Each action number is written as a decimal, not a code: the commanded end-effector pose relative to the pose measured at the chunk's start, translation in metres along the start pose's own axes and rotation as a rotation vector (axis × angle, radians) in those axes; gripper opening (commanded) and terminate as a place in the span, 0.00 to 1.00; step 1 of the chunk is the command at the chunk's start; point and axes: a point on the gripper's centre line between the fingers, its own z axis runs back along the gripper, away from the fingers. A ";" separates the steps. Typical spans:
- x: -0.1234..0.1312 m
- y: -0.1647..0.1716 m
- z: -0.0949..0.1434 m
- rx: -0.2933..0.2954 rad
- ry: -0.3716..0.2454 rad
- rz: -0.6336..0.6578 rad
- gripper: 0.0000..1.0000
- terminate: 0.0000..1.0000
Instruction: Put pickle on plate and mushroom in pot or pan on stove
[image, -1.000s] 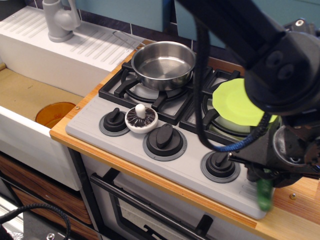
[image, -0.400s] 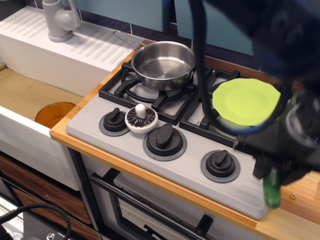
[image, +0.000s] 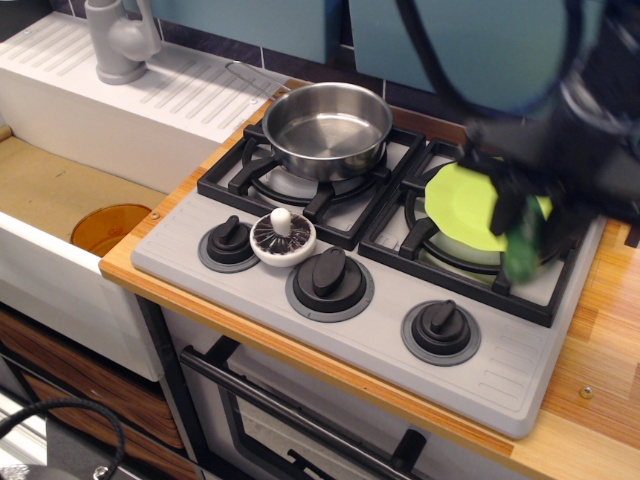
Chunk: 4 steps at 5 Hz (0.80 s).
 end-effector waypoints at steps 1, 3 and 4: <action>0.062 0.025 0.001 -0.029 -0.045 -0.051 0.00 0.00; 0.086 0.032 -0.023 -0.070 -0.067 -0.078 0.00 0.00; 0.084 0.020 -0.036 -0.082 -0.066 -0.058 0.00 0.00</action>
